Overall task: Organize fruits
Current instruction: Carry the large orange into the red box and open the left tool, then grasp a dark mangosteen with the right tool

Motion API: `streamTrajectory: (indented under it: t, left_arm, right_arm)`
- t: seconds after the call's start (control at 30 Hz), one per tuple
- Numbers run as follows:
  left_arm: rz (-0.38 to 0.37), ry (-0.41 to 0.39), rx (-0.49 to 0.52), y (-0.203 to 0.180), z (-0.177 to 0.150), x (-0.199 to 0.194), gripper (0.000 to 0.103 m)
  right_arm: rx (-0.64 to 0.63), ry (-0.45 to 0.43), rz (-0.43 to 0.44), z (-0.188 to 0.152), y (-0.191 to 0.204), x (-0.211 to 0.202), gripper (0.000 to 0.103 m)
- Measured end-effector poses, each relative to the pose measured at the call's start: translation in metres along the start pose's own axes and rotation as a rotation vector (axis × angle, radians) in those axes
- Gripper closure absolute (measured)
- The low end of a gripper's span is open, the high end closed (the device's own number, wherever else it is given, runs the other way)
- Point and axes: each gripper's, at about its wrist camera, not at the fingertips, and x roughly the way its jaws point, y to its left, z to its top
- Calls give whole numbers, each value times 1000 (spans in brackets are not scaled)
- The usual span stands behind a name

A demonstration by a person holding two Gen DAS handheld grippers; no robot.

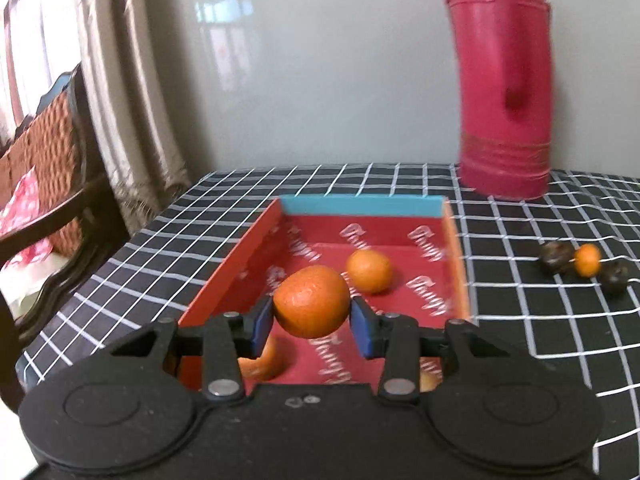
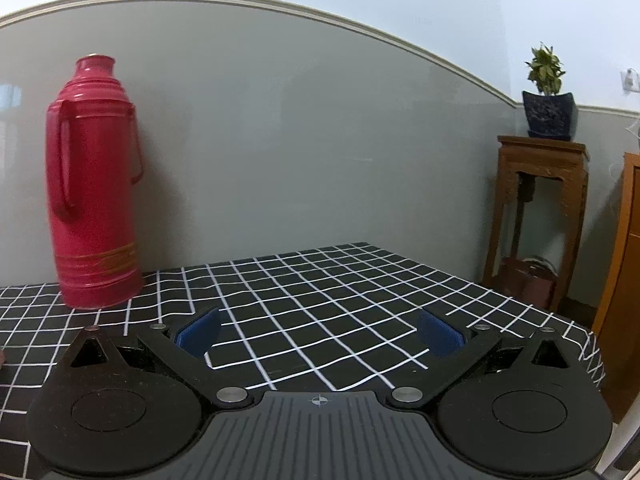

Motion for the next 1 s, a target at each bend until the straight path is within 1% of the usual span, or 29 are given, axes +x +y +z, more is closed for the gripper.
streamTrajectory:
  t: [0.1,0.13,0.17,0.2,0.3,0.37,0.4,0.47,0.53,0.6,0.67,0.77,0.9,1.0]
  left_arm:
    - [20,22,-4,7,-3,2,68]
    - [25,24,-6,10,-4,1,67]
    - [28,23,-6,12,-4,0,63]
    - [31,22,-5,12,-4,-1,62]
    - [24,20,-8,17,-5,-4,61]
    - [21,21,-17,21,-4,-5,52]
    - [22,14,-23,22,-3,-7,44]
    - [22,-10,-32,29,-1,-12,40]
    - [12,-26,-46,35,1,-18,29]
    - [18,-35,-65,40,2,-22,22]
    - [24,-42,-78,45,2,-24,20]
    - [29,-29,-96,53,1,-25,16]
    - [49,-17,-119,63,-1,-24,15]
    - [66,-18,-138,70,0,-23,13]
  right_arm:
    - [-8,6,19,-2,5,-1,0]
    - [-10,6,24,-2,8,-1,0]
    - [-13,6,29,-2,9,-1,0]
    - [-15,6,35,-2,11,-2,0]
    - [-19,7,49,-3,15,-3,0]
    - [-21,12,61,-4,19,-4,0]
    - [-23,15,70,-4,22,-4,0]
    - [-32,16,86,-4,26,-5,0]
    - [-42,16,103,-6,31,-6,0]
    - [-48,12,120,-6,35,-7,0]
    - [-57,20,143,-8,40,-7,0]
    - [-70,40,193,-10,45,-5,0]
    - [-90,82,268,-11,52,2,0]
    - [-100,114,328,-12,57,9,0]
